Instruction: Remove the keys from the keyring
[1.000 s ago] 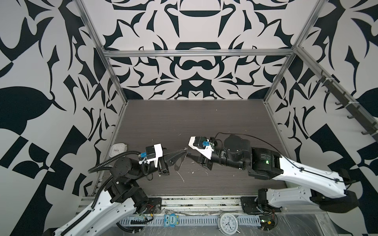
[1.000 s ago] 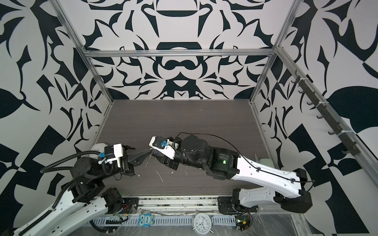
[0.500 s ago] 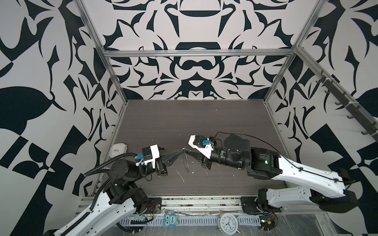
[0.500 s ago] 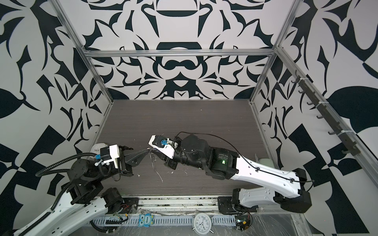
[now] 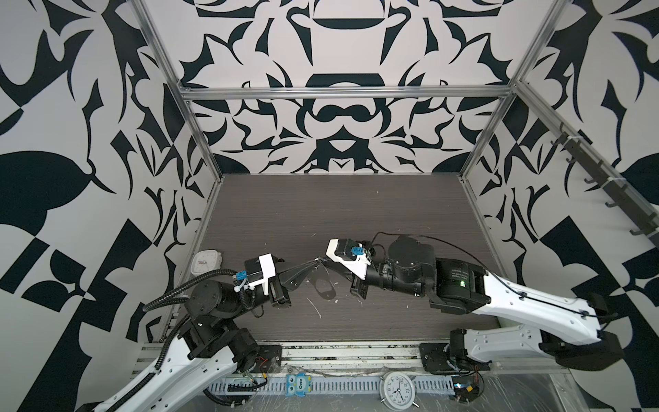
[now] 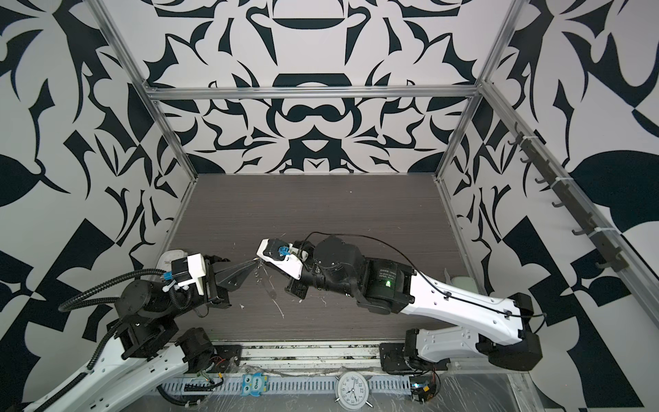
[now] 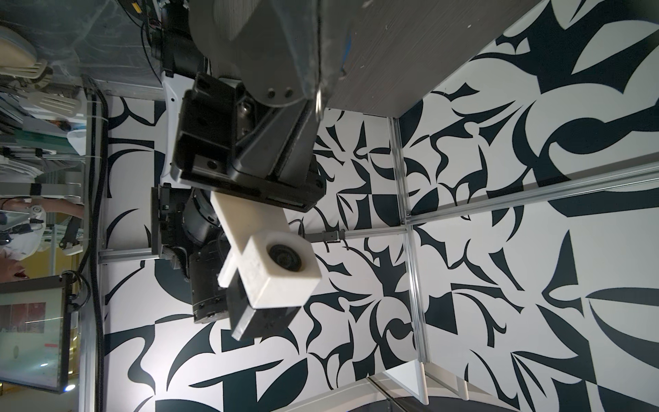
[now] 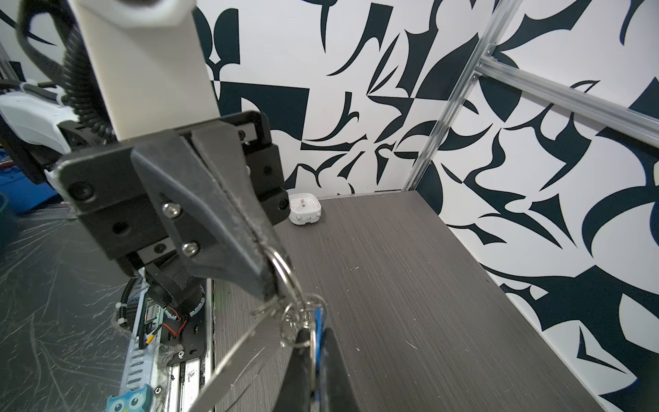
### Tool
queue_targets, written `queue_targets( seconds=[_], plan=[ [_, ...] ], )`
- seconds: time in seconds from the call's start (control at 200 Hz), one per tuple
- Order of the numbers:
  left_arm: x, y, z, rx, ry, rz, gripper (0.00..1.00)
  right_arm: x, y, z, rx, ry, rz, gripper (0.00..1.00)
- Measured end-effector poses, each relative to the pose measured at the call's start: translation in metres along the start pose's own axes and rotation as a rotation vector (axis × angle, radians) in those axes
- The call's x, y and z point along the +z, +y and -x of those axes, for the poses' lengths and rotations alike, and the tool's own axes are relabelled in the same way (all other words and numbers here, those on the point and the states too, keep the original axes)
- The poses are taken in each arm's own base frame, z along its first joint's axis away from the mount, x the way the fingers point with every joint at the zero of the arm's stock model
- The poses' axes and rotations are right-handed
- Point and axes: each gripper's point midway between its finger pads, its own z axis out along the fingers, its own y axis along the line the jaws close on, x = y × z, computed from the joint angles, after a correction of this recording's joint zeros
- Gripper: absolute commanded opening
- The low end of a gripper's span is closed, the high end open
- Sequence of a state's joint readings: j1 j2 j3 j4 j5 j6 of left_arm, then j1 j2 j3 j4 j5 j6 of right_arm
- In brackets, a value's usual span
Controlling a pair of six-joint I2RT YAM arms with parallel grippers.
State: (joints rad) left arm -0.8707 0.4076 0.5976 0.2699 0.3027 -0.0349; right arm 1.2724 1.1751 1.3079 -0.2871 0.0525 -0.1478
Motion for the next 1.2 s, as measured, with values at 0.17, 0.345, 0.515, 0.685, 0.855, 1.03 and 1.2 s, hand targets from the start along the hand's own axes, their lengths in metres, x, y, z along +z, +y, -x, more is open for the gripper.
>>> queue_targets(
  seconds=[0.17,0.345,0.515,0.685,0.855,1.03,1.2],
  plan=[
    [-0.0022,-0.0007,-0.0014,0.006,0.008,0.001,0.0,-0.0008,-0.0019,0.0004,-0.007,0.004,-0.021,0.0],
    [-0.0042,-0.0005,0.0001,0.012,0.005,0.007,0.0,-0.0022,-0.0026,0.0046,-0.029,0.013,-0.044,0.0],
    [-0.0051,0.0004,-0.0026,0.018,0.017,0.014,0.0,-0.0019,-0.0049,0.0031,-0.055,0.033,-0.071,0.0],
    [-0.0063,0.0021,-0.0071,0.019,0.036,0.026,0.0,-0.0027,-0.0076,0.001,-0.075,0.046,-0.096,0.0],
    [-0.0081,0.0028,-0.0064,0.022,0.035,0.035,0.0,-0.0033,-0.0069,0.0018,-0.087,0.046,-0.104,0.0],
    [-0.0087,0.0045,-0.0058,0.028,0.034,0.045,0.0,-0.0044,-0.0076,0.0039,-0.093,0.043,-0.113,0.0],
    [-0.0092,0.0059,-0.0076,0.032,0.042,0.054,0.0,-0.0066,-0.0078,0.0055,-0.098,0.047,-0.114,0.0]
  ],
)
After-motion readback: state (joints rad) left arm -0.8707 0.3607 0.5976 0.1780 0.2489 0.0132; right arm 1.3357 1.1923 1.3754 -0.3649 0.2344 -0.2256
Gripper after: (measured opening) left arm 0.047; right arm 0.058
